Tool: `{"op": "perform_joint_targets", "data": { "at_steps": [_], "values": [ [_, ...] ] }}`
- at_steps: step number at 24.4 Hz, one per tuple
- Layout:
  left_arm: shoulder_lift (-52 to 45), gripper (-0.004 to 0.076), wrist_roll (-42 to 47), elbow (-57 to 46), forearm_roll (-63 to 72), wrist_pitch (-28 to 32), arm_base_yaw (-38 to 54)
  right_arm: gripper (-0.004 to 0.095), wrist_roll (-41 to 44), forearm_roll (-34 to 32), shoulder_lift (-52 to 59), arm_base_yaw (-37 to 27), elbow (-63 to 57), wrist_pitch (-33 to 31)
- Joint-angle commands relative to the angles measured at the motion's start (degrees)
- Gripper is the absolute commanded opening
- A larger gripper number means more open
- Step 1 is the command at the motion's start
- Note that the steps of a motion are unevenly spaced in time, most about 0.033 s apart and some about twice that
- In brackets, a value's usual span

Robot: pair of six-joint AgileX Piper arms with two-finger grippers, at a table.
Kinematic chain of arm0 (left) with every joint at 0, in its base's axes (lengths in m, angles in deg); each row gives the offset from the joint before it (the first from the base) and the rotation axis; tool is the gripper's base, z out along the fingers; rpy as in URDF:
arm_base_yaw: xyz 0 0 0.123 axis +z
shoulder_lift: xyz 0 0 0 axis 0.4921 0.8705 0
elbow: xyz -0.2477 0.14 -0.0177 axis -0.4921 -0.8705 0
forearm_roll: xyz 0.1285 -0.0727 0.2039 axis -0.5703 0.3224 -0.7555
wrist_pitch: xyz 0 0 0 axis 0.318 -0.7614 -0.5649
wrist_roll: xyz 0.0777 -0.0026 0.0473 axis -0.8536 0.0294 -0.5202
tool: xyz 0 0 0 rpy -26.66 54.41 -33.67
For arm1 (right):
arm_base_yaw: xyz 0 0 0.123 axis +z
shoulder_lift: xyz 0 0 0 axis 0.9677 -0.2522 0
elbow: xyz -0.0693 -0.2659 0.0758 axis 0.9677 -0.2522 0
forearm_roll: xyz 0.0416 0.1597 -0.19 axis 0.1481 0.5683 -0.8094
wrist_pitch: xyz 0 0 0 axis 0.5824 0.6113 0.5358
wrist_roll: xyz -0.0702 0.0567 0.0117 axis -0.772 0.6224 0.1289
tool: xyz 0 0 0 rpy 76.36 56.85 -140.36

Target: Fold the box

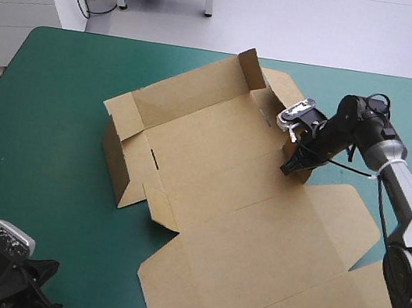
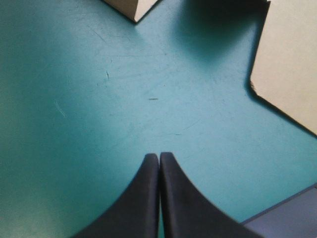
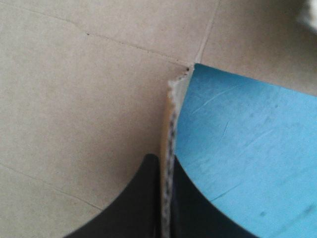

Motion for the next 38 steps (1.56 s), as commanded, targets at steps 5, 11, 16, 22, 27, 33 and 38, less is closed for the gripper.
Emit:
{"op": "perform_joint_targets", "data": {
  "at_steps": [5,11,16,22,27,33,38],
  "values": [
    [0.6,-0.0009,-0.1,1.4,1.0,3.2,0.0,-0.0019,-16.0,0.4,-0.6,0.1,7.2,2.3],
    [0.6,-0.0009,-0.1,1.4,1.0,3.2,0.0,-0.0019,-27.3,2.4,-2.7,0.1,10.2,3.9],
    [0.6,-0.0009,-0.1,1.4,1.0,3.2,0.0,-0.0019,-40.0,8.6,-3.0,1.0,10.2,6.5],
    [0.6,-0.0009,-0.1,1.4,0.8,3.2,0.0,-0.0019,-50.3,8.0,-5.3,9.3,10.2,15.5],
    [0.6,-0.0009,-0.1,1.4,0.8,3.2,0.0,-0.0019,-50.3,8.4,-8.5,13.2,10.2,19.1],
    [0.6,-0.0009,-0.1,1.4,0.8,3.2,0.0,0.0267,-47.1,8.3,-8.9,13.1,10.2,18.4],
    [0.6,-0.0009,-0.1,1.4,0.8,3.2,0.0,0.0704,-42.2,7.9,-8.9,13.1,10.2,20.7]
  ]
}}
